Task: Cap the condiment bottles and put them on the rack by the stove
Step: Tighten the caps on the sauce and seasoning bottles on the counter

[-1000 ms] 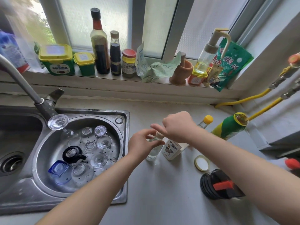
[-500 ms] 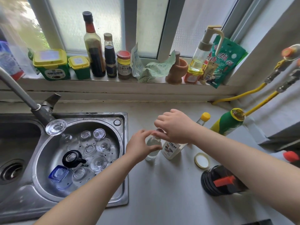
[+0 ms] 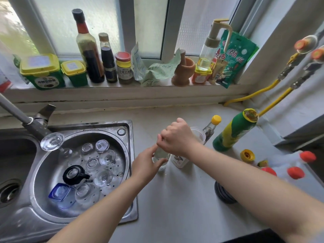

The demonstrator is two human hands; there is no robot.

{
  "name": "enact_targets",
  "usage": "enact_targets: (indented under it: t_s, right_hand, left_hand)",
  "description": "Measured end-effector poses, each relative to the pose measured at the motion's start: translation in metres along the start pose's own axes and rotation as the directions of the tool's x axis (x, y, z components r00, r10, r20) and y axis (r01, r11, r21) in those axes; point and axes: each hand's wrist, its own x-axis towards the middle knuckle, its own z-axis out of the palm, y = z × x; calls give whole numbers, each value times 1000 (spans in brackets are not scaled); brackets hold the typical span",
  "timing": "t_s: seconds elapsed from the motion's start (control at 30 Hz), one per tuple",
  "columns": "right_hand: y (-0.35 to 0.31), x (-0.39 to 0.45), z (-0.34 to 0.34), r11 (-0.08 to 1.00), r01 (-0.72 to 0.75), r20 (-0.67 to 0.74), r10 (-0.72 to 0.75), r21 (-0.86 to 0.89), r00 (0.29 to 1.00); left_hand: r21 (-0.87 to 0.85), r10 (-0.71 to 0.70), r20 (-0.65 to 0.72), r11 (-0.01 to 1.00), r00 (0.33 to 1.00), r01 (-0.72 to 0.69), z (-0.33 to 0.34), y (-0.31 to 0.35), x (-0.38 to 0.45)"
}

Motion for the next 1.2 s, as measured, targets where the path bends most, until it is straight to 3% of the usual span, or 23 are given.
enact_targets:
  t_s: [0.17, 0.33, 0.57, 0.77, 0.87, 1.03, 1.2]
  right_hand:
    - [-17, -8, -1, 956, -292, -25, 292, -28, 956]
    - [-22, -14, -3, 905, -424, -10, 424, -29, 906]
    - [-26, -29, -13, 897, -433, 25, 437, -86, 899]
    - [-34, -20, -19, 745, -610, 63, 646, -270, 761]
    - [-38, -20, -23, 708, -640, 70, 685, -300, 725]
    - [-47, -41, -33, 723, -651, 53, 678, -232, 733]
    - [-45, -73, -53, 741, -657, 85, 670, -137, 738]
  left_hand:
    - [-6, -31, -51, 1000, 998, 30, 7, -2, -3]
    - [-50, -22, -47, 999, 999, 19, 10, 1, -5]
    - [-118, -1, -24, 993, 1000, -2, 12, -2, -8]
    - [21, 57, -36, 998, 998, -56, 9, 5, -5]
    - [-2, 42, -53, 999, 998, -42, 11, 4, -7]
    - [1, 29, -61, 1000, 998, -29, 15, 0, -18]
    - [31, 100, 21, 994, 995, -101, 26, 13, -34]
